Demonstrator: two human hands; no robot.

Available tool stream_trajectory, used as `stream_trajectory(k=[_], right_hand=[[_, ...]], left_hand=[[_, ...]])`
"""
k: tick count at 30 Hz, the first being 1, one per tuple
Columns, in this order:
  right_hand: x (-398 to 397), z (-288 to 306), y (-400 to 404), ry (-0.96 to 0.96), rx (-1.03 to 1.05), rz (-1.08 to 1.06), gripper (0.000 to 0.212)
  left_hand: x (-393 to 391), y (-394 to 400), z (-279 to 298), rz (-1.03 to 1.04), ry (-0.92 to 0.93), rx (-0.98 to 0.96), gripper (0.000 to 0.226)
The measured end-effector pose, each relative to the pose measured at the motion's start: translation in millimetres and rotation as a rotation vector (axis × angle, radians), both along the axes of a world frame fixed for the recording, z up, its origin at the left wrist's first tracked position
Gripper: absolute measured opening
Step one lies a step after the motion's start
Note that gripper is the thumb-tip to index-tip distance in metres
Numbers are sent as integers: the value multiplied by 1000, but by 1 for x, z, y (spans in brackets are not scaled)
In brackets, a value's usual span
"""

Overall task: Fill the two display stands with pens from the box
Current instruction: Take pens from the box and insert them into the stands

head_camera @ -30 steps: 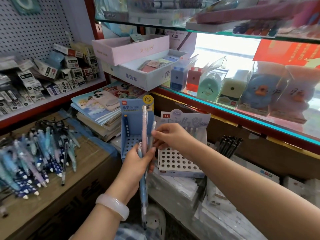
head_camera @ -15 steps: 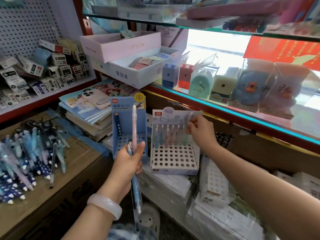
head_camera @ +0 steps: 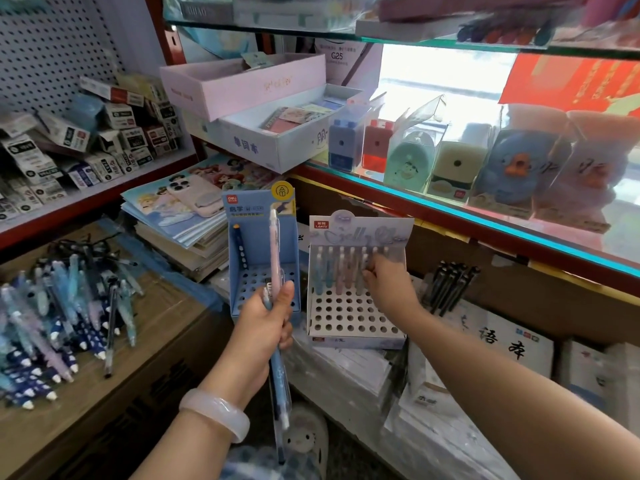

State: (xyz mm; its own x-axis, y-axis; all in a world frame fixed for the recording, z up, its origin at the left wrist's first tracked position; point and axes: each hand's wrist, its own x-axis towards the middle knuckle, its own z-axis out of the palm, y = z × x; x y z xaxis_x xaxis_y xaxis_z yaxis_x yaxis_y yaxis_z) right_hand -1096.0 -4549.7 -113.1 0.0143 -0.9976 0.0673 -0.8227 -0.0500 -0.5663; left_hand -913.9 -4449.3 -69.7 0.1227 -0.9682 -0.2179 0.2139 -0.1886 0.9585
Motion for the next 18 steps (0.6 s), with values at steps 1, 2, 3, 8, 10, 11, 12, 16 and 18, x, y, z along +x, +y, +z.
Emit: stream_trajectory(k=[1, 2, 3, 8, 10, 11, 12, 16, 18], right_hand=[[1, -4, -2, 10, 9, -12, 17], [3, -8, -3, 17, 17, -28, 18], [4, -11, -4, 25, 31, -46, 19], [3, -6, 0, 166, 244, -59, 13], [9, 8, 8, 30, 376, -22, 17], [16, 20, 13, -115, 431, 14, 20], [24, 33, 19, -284, 450, 67, 22], [54, 90, 31, -665, 298, 260, 19], [62, 103, 30, -681, 296, 284, 15]], left_hand=[[0, 0, 0, -3, -7, -4, 17], [0, 0, 0, -6, -17, -7, 17], [0, 0, 0, -6, -27, -10, 17], [3, 3, 1, 5, -33, -8, 17], [3, 4, 1, -5, -42, -8, 18], [3, 4, 1, -13, -50, -12, 19], [2, 5, 1, -23, -62, -17, 20], [-4, 7, 3, -60, -175, -16, 21], [-4, 8, 5, -69, -190, 0, 21]])
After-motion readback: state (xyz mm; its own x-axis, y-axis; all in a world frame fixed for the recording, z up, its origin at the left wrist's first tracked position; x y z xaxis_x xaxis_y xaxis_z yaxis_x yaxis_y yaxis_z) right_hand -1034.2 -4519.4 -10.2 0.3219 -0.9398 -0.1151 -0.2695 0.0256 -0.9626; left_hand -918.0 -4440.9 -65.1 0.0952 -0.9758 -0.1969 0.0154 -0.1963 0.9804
